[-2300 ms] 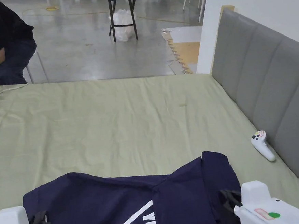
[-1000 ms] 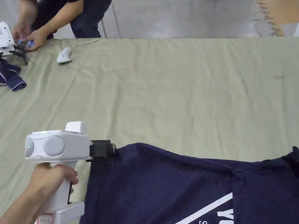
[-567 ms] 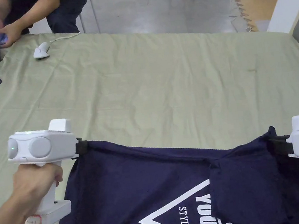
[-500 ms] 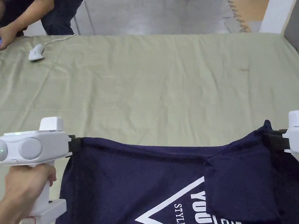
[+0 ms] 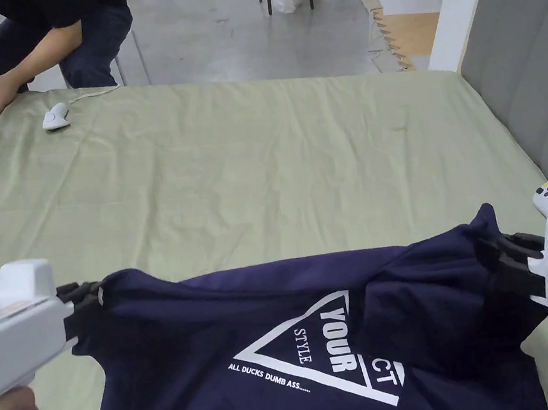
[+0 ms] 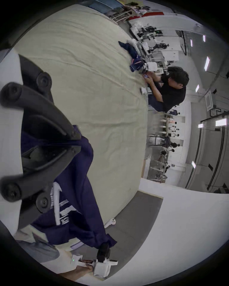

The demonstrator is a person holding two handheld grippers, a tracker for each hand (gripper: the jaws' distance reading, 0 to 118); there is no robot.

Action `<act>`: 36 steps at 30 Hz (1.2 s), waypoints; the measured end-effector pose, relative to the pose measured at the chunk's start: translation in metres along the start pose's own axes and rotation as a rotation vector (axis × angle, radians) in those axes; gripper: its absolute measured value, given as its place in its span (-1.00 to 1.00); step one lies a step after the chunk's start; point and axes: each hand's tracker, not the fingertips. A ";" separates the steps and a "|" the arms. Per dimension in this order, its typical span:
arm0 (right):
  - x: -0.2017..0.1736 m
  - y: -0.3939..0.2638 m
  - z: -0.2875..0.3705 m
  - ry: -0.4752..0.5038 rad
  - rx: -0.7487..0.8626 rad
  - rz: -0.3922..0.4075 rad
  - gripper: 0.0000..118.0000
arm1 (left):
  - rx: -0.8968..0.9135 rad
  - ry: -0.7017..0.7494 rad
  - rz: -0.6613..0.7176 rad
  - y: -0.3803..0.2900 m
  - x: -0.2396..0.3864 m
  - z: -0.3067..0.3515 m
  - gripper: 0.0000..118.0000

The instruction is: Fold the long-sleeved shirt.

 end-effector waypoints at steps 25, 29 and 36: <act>-0.015 -0.096 0.060 -0.054 -0.317 -0.107 1.00 | -0.186 0.123 0.031 -0.107 0.026 0.077 0.75; -0.043 -0.059 0.072 -0.114 -0.026 -0.064 1.00 | 0.028 0.190 0.035 -0.068 0.057 0.098 0.83; -0.123 -0.048 0.046 -0.204 0.233 0.046 -0.91 | 0.218 0.249 0.105 -0.048 0.089 0.081 -0.85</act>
